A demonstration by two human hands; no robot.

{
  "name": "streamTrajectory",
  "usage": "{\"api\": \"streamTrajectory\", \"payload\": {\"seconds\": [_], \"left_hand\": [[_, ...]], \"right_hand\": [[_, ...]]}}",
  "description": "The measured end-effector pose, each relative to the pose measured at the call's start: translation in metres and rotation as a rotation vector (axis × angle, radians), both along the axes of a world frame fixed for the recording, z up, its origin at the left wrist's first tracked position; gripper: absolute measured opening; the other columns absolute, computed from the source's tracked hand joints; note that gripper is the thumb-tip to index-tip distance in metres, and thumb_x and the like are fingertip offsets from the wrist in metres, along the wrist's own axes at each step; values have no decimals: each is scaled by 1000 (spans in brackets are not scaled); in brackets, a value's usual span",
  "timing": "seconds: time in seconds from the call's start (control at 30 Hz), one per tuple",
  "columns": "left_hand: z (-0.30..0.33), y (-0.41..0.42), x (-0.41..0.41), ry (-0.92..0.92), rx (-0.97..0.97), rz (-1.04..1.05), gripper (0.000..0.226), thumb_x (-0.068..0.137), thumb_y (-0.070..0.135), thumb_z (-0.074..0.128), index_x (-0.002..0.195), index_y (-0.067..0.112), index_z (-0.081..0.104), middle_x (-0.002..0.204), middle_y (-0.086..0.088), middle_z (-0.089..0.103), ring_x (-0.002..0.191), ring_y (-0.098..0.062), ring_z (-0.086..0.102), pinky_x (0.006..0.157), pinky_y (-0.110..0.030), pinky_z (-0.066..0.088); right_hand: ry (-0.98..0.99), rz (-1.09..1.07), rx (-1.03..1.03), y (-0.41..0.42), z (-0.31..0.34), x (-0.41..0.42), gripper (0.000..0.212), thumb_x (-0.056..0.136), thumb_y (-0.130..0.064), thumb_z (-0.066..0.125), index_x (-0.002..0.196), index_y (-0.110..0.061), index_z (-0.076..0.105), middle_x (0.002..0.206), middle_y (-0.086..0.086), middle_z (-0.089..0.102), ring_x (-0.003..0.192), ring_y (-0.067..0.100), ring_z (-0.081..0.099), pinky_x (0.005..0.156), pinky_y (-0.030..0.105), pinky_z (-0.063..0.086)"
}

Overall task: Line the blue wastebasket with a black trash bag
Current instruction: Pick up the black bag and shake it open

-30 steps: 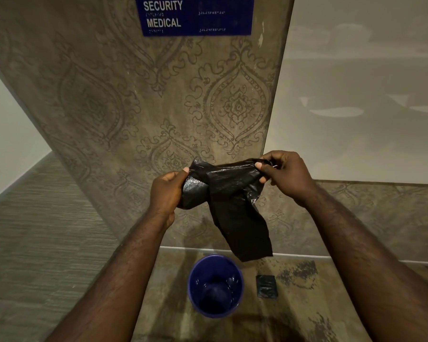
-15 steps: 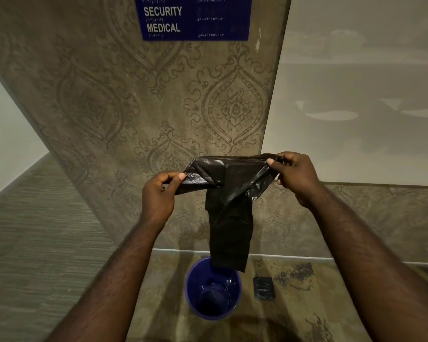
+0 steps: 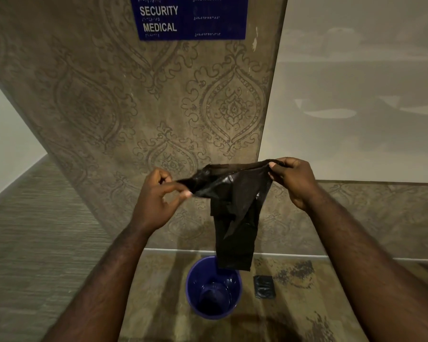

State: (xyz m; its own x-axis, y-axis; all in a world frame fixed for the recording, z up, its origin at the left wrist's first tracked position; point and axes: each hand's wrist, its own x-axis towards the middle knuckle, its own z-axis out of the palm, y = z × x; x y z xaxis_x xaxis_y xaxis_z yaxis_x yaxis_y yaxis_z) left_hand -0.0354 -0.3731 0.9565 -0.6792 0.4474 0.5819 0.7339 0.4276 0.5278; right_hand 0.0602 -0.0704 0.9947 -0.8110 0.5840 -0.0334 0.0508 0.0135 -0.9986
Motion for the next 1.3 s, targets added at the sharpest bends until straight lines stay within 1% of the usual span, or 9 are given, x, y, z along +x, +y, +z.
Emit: {"api": "streamTrajectory", "payload": {"seconds": [0.13, 0.27, 0.37, 0.47, 0.67, 0.87, 0.97, 1.23, 1.3], "left_hand": [[-1, 11, 10, -117, 108, 8, 34, 77, 48, 67, 71, 15, 68, 98, 0, 46, 99, -21, 49, 89, -18, 37], [7, 32, 16, -260, 110, 13, 45, 69, 56, 71, 90, 18, 59, 105, 4, 49, 99, -11, 52, 83, -5, 35], [9, 54, 25, -351, -93, -86, 73, 60, 65, 70, 122, 32, 49, 124, 13, 48, 111, -7, 49, 94, -26, 44], [3, 71, 31, -326, -233, -129, 78, 59, 66, 66, 130, 37, 47, 127, 17, 49, 117, -7, 48, 100, -48, 44], [-3, 94, 48, -250, -198, -39, 89, 62, 68, 69, 138, 35, 36, 130, 9, 46, 117, -11, 47, 101, -47, 42], [9, 107, 57, -207, 55, 142, 61, 79, 43, 70, 131, 26, 46, 110, 7, 49, 95, -8, 50, 78, -31, 50], [12, 106, 54, -248, 70, 115, 41, 87, 22, 67, 125, 27, 52, 88, 12, 57, 77, -6, 59, 67, -35, 57], [7, 96, 44, -232, 171, 140, 32, 89, 7, 62, 118, 22, 59, 92, 4, 62, 85, -9, 62, 71, -27, 56], [8, 93, 41, -203, 171, 140, 28, 89, 7, 63, 113, 20, 61, 95, 4, 63, 87, -8, 61, 73, -19, 53]], "right_hand": [[19, 47, 199, -7, 3, -4, 12, 91, -5, 62, 95, -8, 73, 91, 9, 70, 86, 20, 64, 87, 40, 55], [31, 101, 403, -20, 8, -8, 10, 88, -12, 66, 94, -13, 74, 91, 2, 71, 89, 18, 66, 84, 36, 54], [40, 136, 434, -28, 9, -13, 9, 86, -15, 68, 87, -23, 73, 87, -5, 70, 86, 15, 65, 81, 34, 52], [48, 138, 444, -32, 10, -14, 9, 86, -15, 67, 88, -21, 72, 87, -4, 70, 86, 14, 64, 84, 34, 52], [50, 125, 424, -33, 12, -15, 11, 85, -15, 64, 91, -14, 74, 90, 2, 72, 91, 21, 67, 91, 46, 54], [83, 89, 419, -39, 9, -16, 22, 82, -23, 60, 93, -13, 76, 89, 2, 74, 89, 20, 69, 89, 49, 55], [76, 104, 392, -40, 9, -17, 24, 77, -28, 60, 90, -16, 77, 88, 0, 75, 88, 19, 70, 88, 48, 56], [83, 101, 259, -39, 4, -19, 22, 87, -9, 55, 80, -14, 76, 84, 6, 74, 82, 21, 70, 86, 51, 57], [98, 93, 210, -40, 5, -16, 25, 89, -24, 57, 78, -10, 75, 79, 6, 73, 76, 19, 68, 85, 50, 58]]}}
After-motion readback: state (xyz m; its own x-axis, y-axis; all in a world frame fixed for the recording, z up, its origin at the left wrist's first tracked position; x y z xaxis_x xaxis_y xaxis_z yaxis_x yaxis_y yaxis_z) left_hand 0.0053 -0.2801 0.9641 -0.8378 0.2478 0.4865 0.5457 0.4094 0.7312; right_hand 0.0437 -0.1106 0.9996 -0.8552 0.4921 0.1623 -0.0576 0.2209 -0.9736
